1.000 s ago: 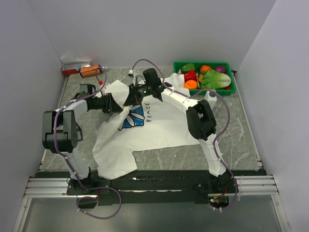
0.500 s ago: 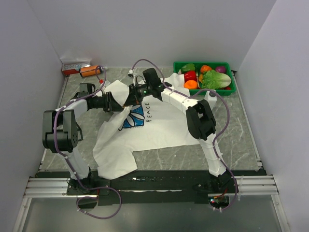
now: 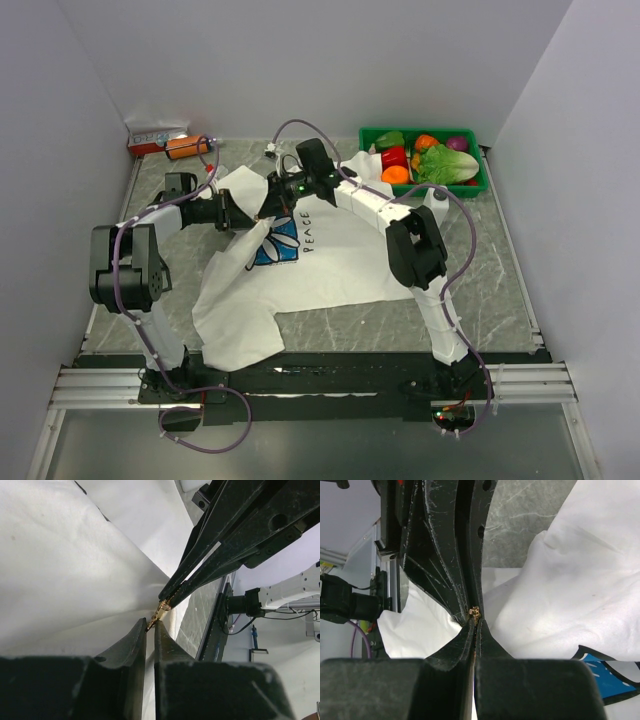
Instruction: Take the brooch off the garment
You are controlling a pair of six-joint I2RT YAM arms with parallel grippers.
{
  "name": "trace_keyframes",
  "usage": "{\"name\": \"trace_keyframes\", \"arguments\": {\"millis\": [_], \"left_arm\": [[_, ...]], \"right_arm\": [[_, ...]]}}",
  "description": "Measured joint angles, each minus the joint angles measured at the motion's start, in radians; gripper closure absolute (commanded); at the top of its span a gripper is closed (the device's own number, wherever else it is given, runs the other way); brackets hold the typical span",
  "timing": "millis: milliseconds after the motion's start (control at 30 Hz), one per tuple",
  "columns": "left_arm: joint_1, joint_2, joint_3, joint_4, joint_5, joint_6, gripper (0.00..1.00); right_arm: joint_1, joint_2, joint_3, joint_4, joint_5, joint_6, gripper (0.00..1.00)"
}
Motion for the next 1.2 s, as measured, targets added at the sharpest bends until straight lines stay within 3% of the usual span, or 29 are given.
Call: {"name": "trace_keyframes", "arguments": {"millis": [233, 400, 700, 800, 833, 867, 967, 1200], "left_arm": [[-0.001, 0.010, 0.000, 0.017, 0.014, -0.018, 0.71], [-0.001, 0.013, 0.001, 0.038, 0.015, -0.021, 0.76], [0.001, 0.024, 0.001, 0.050, 0.033, -0.026, 0.98], [0.002, 0.024, 0.001, 0.037, 0.043, -0.007, 0.99], [0.002, 0.024, 0.001, 0.031, 0.045, 0.000, 0.99], [0.002, 0.024, 0.001, 0.027, 0.047, 0.006, 0.99], [0.002, 0.024, 0.001, 0.018, 0.050, 0.017, 0.99], [-0.005, 0.024, 0.002, -0.033, 0.053, 0.067, 0.99]], "right_arm": [[0.000, 0.009, 0.014, -0.027, -0.005, -0.016, 1.00], [0.000, 0.023, 0.026, -0.034, -0.017, -0.016, 1.00], [-0.001, 0.035, 0.040, -0.043, -0.029, -0.015, 1.00], [-0.001, 0.035, 0.040, -0.046, -0.035, -0.007, 1.00], [-0.001, 0.036, 0.040, -0.047, -0.037, -0.002, 0.95], [-0.001, 0.037, 0.040, -0.047, -0.040, 0.003, 0.81], [-0.008, 0.040, 0.039, -0.043, -0.047, 0.033, 0.63], [-0.034, 0.039, 0.029, 0.000, -0.056, 0.086, 0.54]]}}
